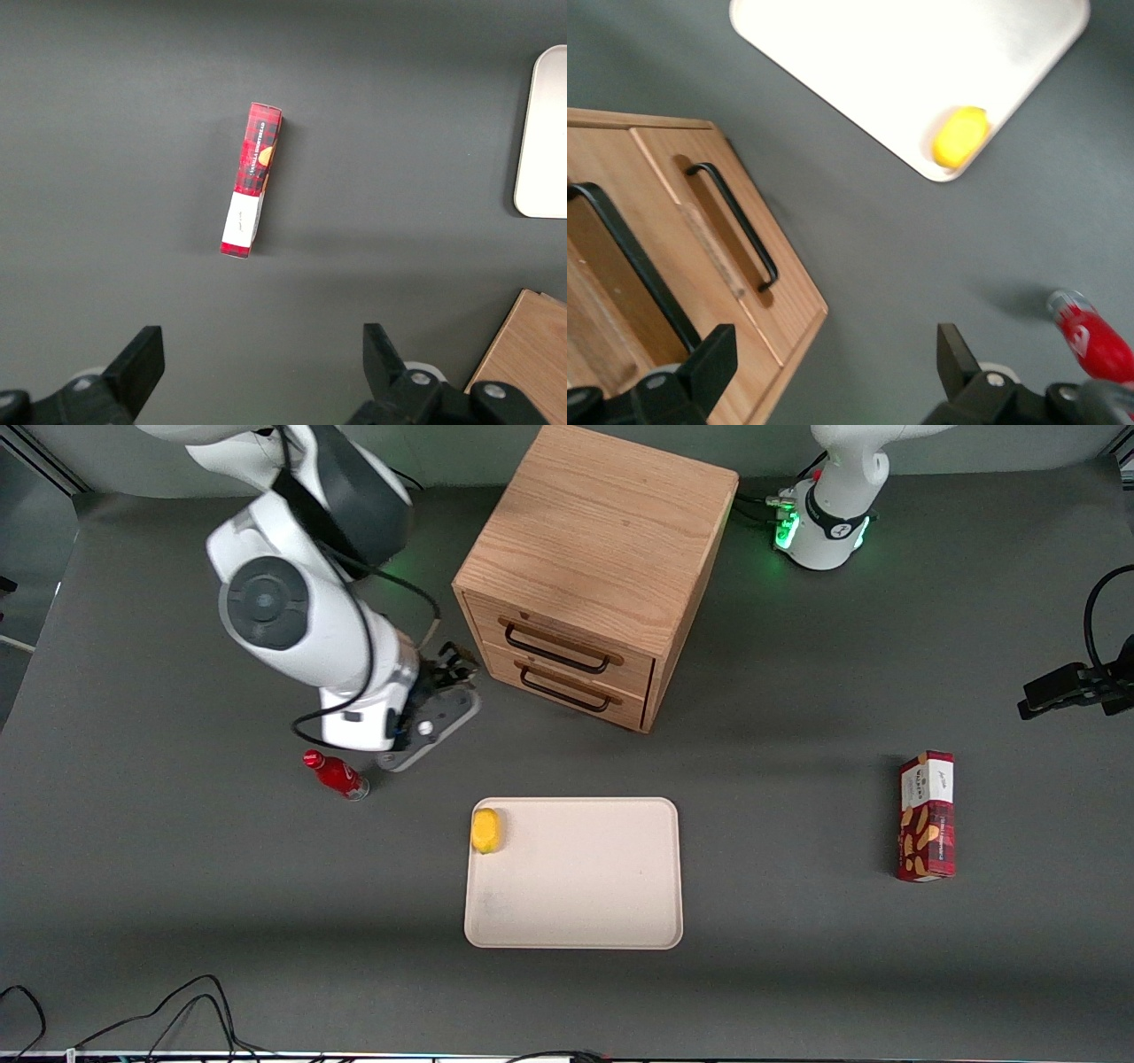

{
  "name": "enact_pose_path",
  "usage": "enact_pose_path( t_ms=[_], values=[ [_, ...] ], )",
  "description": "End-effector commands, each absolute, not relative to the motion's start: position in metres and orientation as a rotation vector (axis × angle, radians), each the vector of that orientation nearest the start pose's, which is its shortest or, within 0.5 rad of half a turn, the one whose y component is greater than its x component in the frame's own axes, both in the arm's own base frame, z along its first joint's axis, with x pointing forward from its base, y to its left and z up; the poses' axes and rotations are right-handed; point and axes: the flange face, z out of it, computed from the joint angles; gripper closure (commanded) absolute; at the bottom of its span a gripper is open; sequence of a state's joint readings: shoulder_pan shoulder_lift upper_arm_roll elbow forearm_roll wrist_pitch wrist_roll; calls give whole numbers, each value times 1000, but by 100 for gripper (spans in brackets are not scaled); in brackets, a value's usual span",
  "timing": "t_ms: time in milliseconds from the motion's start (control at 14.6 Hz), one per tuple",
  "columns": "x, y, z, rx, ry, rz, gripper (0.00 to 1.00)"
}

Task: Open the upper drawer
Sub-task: 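Position the open right gripper around the upper drawer's black handle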

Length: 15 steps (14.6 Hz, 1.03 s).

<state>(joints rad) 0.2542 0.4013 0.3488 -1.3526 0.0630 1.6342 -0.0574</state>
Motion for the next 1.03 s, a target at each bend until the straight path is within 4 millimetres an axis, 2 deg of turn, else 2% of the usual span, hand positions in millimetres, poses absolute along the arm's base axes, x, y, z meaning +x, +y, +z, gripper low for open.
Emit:
enact_pose_path(
  t_ms=[0, 205, 479, 685, 959],
  values=[
    [572, 376, 495, -2754, -1016, 177, 0],
    [552, 409, 486, -2698, -1139, 169, 0],
    [522, 438, 454, -2600, -1262, 220, 0],
    [502, 449, 436, -2579, -1303, 223, 0],
    [490, 449, 430, -2566, -1347, 219, 0]
  ],
)
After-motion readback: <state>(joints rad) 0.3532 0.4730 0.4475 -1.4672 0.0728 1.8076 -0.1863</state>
